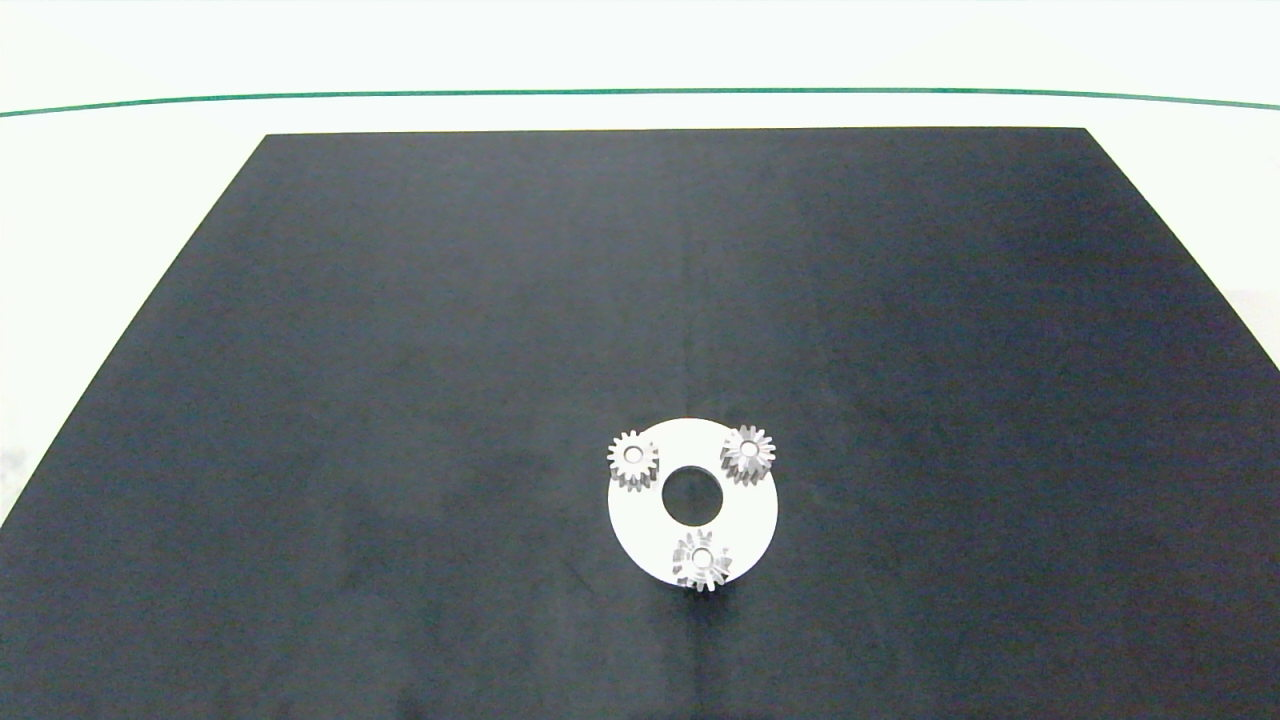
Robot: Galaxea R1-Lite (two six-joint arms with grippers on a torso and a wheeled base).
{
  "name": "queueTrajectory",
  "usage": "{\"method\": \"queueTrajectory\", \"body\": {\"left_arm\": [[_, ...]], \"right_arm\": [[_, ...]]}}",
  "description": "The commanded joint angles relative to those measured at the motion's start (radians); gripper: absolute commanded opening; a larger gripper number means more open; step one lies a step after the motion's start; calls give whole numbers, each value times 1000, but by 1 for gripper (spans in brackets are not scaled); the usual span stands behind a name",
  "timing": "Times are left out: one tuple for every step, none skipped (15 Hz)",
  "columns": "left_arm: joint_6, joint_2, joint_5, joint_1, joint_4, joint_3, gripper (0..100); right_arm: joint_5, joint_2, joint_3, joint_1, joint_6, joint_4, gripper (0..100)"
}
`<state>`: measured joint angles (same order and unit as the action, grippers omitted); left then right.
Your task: Install three planetary gears onto the carrier pins
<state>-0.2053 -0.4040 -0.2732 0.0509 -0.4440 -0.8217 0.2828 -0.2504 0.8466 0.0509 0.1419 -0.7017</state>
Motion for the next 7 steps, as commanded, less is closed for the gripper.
{"method": "queueTrajectory", "body": {"left_arm": [[6, 378, 3, -37, -70, 171, 100], [14, 404, 2, -46, -82, 216, 100], [86, 403, 2, -46, -88, 242, 100], [112, 403, 11, -46, -88, 250, 100], [115, 403, 72, -46, -84, 299, 100], [119, 403, 161, -49, -36, 378, 100], [132, 403, 193, -49, 50, 461, 100]], "right_arm": [[-53, 249, -101, -54, -8, -32, 100], [-57, 250, -113, -54, -15, -32, 100], [-57, 249, -147, -52, -19, -25, 100], [-60, 250, -184, -52, -21, -15, 100], [-73, 250, -236, -52, -21, 25, 100], [-103, 250, -331, -52, -19, 119, 100], [-125, 250, -435, -54, -19, 243, 100]]}}
